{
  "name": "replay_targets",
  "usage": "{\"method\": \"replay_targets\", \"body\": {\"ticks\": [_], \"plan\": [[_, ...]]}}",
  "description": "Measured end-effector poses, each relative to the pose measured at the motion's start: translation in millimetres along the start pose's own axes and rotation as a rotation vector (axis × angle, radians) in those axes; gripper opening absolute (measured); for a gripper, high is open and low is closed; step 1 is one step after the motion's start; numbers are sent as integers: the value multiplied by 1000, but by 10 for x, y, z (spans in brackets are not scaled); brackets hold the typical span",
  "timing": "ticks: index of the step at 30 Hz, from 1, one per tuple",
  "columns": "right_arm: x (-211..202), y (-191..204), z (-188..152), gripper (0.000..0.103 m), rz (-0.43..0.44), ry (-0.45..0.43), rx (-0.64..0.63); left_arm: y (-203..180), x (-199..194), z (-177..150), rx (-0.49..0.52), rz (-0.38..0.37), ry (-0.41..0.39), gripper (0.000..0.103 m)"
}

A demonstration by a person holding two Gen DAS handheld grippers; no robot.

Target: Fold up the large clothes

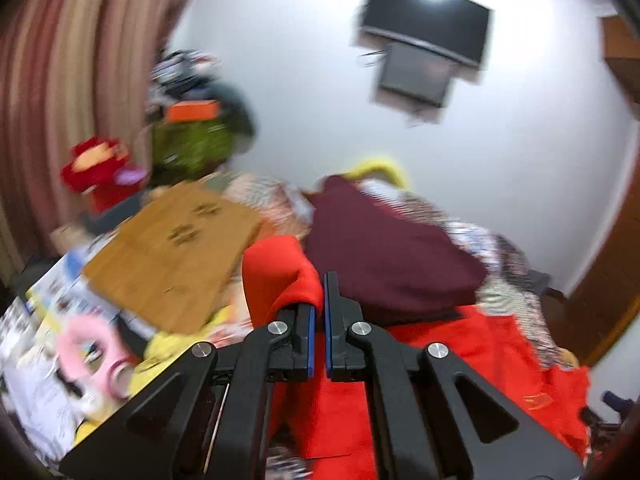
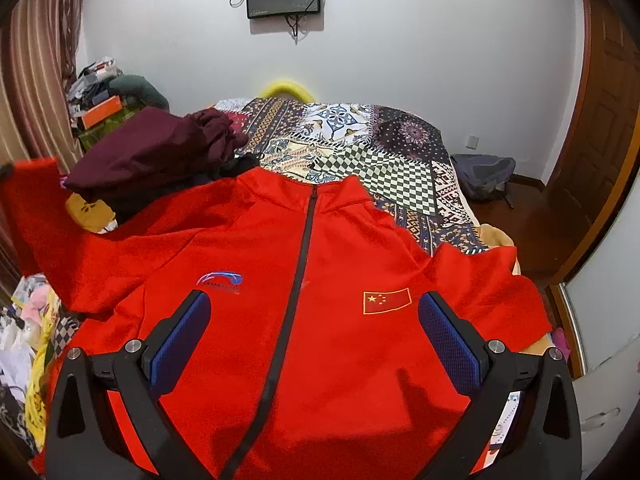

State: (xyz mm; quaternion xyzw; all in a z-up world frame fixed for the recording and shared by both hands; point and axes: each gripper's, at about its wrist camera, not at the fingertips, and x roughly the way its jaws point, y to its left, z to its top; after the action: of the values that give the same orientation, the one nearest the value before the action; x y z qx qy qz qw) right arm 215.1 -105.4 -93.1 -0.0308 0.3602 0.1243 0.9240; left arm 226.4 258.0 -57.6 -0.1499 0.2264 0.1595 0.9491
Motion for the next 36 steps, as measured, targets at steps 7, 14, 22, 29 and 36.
{"method": "replay_targets", "body": {"ticks": [7, 14, 22, 29, 36], "plan": [[-21, -209, -27, 103, 14, -10, 40, -1126, 101, 23, 149, -175, 5, 2], [2, -444, -81, 103, -1, -3, 81, -2241, 358, -287, 299, -325, 104, 2], [44, -705, -187, 103, -47, 32, 91, -3136, 741, -999, 467, -452, 347, 2], [82, -896, -261, 103, -86, 59, 112, -3240, 1030, -1625, 473, -521, 608, 2], [140, -897, -283, 103, -87, 89, 109, -3081, 1011, -1880, 493, -530, 717, 17]]}}
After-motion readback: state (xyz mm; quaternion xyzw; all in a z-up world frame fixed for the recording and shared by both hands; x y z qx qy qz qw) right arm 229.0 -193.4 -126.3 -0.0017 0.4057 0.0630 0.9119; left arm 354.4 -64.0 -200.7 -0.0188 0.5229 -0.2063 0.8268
